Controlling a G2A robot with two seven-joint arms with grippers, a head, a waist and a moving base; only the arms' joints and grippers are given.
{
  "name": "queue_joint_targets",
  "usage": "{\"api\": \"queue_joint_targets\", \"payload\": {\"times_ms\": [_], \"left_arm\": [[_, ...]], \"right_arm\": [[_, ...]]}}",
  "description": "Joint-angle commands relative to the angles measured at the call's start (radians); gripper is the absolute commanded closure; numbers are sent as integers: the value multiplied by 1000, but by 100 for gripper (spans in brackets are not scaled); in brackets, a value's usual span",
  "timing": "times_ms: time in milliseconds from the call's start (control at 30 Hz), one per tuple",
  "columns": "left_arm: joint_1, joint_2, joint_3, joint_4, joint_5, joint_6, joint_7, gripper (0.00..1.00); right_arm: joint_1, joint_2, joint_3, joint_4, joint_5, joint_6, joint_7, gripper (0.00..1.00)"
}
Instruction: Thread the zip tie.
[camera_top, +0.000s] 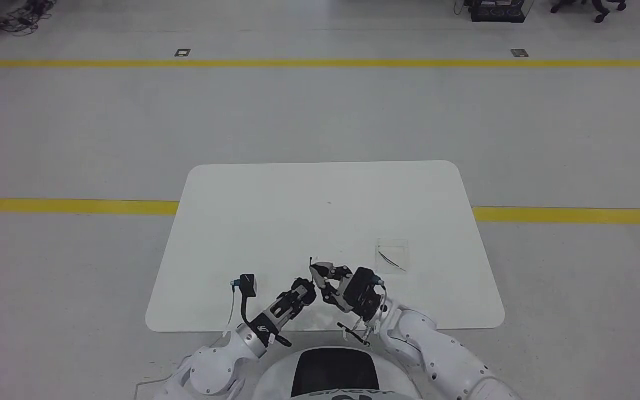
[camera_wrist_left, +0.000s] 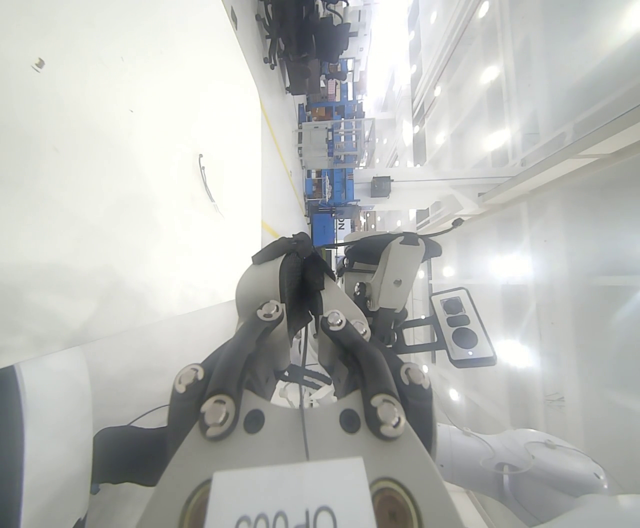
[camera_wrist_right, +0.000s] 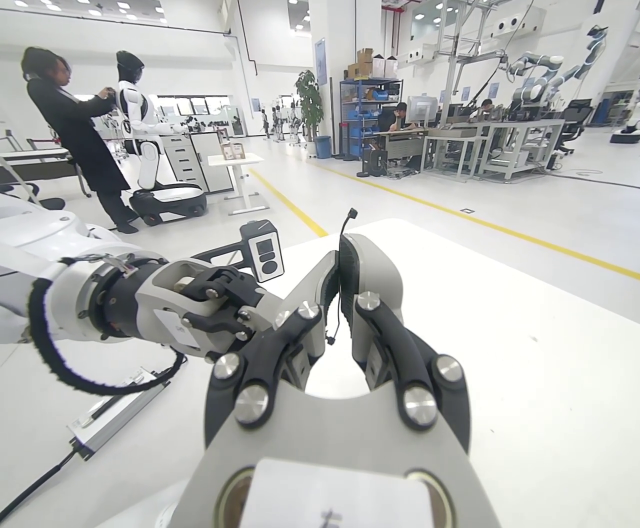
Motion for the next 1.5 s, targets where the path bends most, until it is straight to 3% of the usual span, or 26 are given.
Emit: {"api": "queue_joint_targets", "payload": {"times_ms": [0,1467], "left_arm": [[0,0,0,0,0,0,0,100],[0,0,0,0,0,0,0,100]], "right_arm": [[-2,0,1,-1,-1,0,-1,100],[44,29,-67,43,154,0,-16,100]]}}
